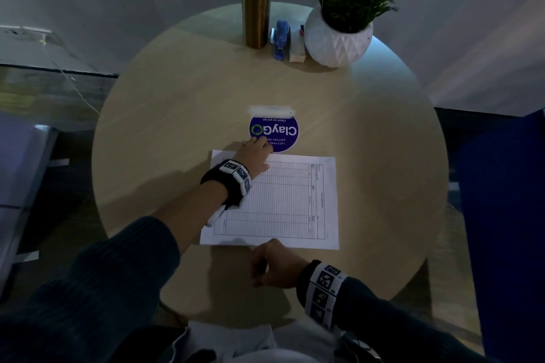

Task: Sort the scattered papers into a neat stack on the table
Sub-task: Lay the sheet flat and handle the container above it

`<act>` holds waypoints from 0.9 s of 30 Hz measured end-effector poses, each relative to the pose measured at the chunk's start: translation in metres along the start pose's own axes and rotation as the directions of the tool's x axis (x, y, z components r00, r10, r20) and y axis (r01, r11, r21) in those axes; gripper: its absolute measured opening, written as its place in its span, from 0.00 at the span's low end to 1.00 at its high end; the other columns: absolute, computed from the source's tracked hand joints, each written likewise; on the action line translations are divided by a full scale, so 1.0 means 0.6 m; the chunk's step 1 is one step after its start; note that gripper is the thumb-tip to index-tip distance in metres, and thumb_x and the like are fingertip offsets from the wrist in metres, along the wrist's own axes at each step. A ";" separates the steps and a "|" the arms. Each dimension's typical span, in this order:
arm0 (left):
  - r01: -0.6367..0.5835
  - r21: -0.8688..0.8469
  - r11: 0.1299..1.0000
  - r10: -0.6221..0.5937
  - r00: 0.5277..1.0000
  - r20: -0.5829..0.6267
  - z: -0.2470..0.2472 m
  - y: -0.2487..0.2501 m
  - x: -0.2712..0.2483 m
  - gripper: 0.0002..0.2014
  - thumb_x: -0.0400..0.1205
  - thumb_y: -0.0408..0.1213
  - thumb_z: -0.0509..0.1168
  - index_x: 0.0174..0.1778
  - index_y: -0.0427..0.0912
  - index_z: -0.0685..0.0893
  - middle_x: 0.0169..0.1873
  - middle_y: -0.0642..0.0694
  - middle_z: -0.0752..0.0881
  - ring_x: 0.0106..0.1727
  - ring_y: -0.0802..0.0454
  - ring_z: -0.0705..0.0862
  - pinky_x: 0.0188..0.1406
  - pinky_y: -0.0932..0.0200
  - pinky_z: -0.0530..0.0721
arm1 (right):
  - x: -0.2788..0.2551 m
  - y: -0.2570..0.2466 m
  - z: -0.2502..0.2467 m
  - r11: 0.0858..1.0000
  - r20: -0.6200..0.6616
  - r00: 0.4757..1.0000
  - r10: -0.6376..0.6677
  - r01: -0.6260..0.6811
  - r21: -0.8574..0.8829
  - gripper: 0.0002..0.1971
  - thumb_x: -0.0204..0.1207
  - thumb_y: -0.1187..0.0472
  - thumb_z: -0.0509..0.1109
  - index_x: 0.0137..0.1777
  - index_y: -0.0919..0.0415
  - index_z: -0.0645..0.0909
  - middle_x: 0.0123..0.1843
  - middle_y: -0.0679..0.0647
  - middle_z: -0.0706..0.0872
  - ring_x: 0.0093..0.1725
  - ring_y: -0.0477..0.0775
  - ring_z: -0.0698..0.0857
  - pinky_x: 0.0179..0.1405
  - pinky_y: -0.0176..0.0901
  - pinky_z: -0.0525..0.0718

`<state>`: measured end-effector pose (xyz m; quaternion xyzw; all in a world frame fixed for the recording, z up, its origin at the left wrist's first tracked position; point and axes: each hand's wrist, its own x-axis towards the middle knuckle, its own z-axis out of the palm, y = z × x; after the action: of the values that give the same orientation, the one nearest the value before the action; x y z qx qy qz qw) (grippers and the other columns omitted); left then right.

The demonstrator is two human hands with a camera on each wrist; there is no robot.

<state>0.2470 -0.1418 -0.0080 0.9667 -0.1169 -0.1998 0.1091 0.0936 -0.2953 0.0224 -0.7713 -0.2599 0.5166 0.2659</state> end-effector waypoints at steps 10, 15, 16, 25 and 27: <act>0.092 -0.042 0.995 -0.090 0.995 0.042 -0.009 0.011 0.005 0.17 0.80 0.38 0.64 0.61 0.35 0.75 0.63 0.37 0.77 0.66 0.36 0.72 0.63 0.45 0.73 | -0.003 -0.008 -0.006 0.998 -0.036 0.997 -0.063 0.064 0.009 0.06 0.68 0.64 0.78 0.43 0.65 0.88 0.47 0.61 0.90 0.48 0.56 0.87 0.55 0.53 0.87; 0.091 0.008 0.996 -0.091 0.993 0.072 0.003 0.014 0.002 0.18 0.81 0.39 0.61 0.64 0.34 0.73 0.65 0.36 0.70 0.67 0.33 0.69 0.67 0.43 0.70 | -0.002 -0.010 -0.010 0.996 -0.056 0.995 -0.087 0.089 0.028 0.05 0.67 0.65 0.78 0.41 0.66 0.88 0.44 0.59 0.89 0.43 0.51 0.85 0.55 0.50 0.87; 0.079 0.014 0.997 -0.079 0.995 0.054 0.002 0.013 0.001 0.17 0.81 0.39 0.60 0.64 0.35 0.73 0.65 0.36 0.70 0.67 0.34 0.70 0.66 0.43 0.71 | -0.002 -0.011 -0.010 0.996 -0.057 0.995 -0.088 0.089 0.029 0.05 0.67 0.65 0.78 0.41 0.66 0.88 0.43 0.58 0.89 0.43 0.49 0.84 0.54 0.50 0.87; -0.024 0.033 0.999 0.024 1.000 0.012 0.007 -0.003 -0.013 0.22 0.86 0.31 0.51 0.78 0.43 0.63 0.65 0.40 0.76 0.64 0.40 0.77 0.62 0.42 0.75 | 0.000 -0.007 -0.015 0.995 -0.057 0.994 -0.096 0.096 0.012 0.06 0.67 0.64 0.79 0.41 0.66 0.88 0.44 0.59 0.89 0.39 0.45 0.82 0.53 0.48 0.87; -0.046 -0.015 0.999 0.045 0.999 -0.016 0.006 -0.005 -0.013 0.22 0.86 0.29 0.52 0.77 0.40 0.66 0.62 0.37 0.78 0.61 0.39 0.79 0.60 0.42 0.79 | -0.001 -0.007 -0.017 0.995 -0.060 0.993 -0.100 0.101 0.006 0.06 0.67 0.64 0.79 0.40 0.66 0.88 0.41 0.55 0.86 0.36 0.41 0.79 0.51 0.44 0.86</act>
<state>0.2391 -0.1377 -0.0091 0.9645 -0.1364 -0.1905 0.1220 0.1025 -0.2940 0.0292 -0.7711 -0.2878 0.4805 0.3029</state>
